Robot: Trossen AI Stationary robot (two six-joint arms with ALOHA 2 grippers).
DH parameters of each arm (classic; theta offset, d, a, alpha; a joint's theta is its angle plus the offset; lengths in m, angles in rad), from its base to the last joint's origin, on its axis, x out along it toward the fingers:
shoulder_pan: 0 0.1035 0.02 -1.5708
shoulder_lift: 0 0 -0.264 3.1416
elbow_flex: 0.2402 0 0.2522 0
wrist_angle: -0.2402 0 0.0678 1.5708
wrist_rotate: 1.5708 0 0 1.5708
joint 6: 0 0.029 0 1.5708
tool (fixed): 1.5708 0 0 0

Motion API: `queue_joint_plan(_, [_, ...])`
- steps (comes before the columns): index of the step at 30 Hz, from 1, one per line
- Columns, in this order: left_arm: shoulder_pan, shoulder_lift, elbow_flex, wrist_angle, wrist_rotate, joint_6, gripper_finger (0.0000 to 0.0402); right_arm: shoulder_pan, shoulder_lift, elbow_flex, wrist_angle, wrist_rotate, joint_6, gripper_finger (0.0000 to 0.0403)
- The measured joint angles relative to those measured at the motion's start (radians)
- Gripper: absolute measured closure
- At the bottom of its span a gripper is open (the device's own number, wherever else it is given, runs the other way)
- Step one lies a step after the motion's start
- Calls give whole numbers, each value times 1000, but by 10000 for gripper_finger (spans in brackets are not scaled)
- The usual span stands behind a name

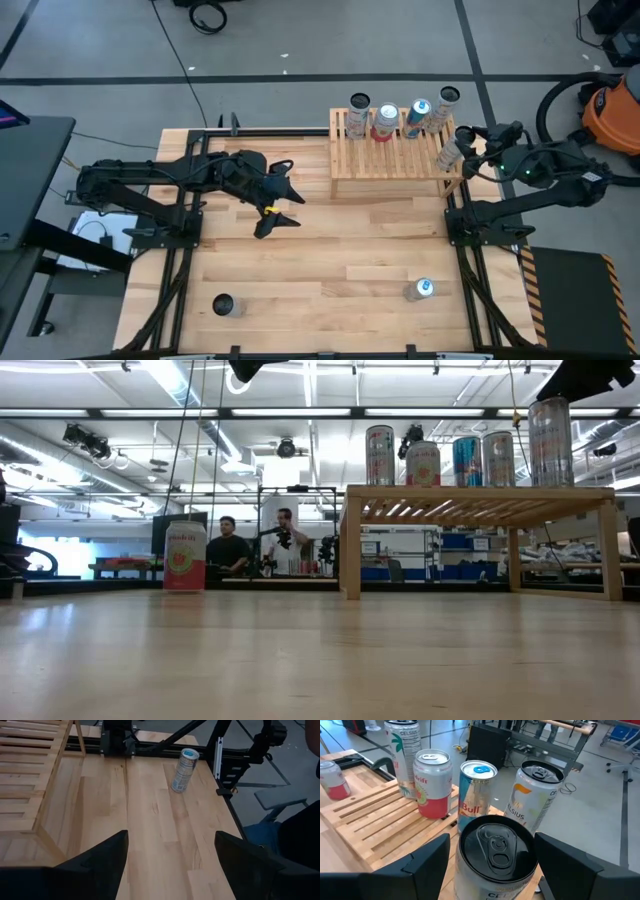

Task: Place canned beverage on shelf
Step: Put the top white-yellow soda can on the shelf aligned with the other white-yellow soda can

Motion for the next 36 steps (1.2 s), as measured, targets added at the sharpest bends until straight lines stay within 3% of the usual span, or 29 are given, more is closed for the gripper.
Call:
queue_joint_plan(10, [0, 0, 0, 0, 0, 1, 102, 0, 0, 0, -2, -19, 16, 110])
queue_joint_plan(23, [0, 0, 0, 0, 0, 1, 102, 0, 0, 1, -2, -40, -8, 179])
queue_joint_plan(36, [0, 0, 0, 0, 0, 0, 102, 0, 0, 0, -6, -51, -85, 201])
